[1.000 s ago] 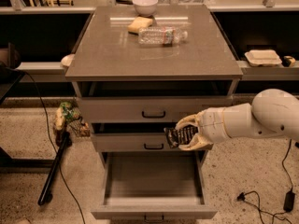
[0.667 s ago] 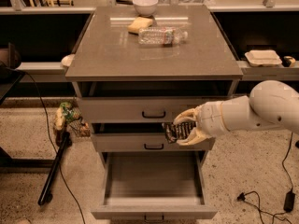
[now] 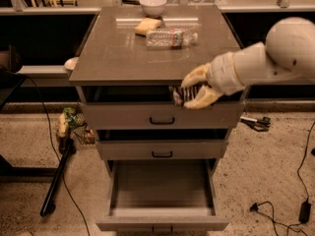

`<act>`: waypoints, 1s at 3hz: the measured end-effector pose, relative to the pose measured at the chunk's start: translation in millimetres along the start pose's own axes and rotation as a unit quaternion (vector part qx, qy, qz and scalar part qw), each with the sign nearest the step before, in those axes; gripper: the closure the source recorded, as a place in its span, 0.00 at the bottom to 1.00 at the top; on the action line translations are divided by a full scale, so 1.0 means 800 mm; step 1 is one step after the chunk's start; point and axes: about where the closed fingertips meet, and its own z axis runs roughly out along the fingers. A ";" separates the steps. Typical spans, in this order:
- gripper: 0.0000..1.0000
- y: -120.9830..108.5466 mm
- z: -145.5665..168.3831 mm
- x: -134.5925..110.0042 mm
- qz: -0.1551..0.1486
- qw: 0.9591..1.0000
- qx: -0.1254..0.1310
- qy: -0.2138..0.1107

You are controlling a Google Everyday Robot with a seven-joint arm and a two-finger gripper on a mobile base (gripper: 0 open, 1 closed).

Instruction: Pick rxbar chocolate from bottom drawer and place on counter

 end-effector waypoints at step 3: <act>1.00 -0.176 0.042 0.008 0.042 0.996 0.071 -0.038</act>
Offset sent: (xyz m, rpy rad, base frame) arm 0.1611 0.0221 0.0531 0.1501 -0.0486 -0.1368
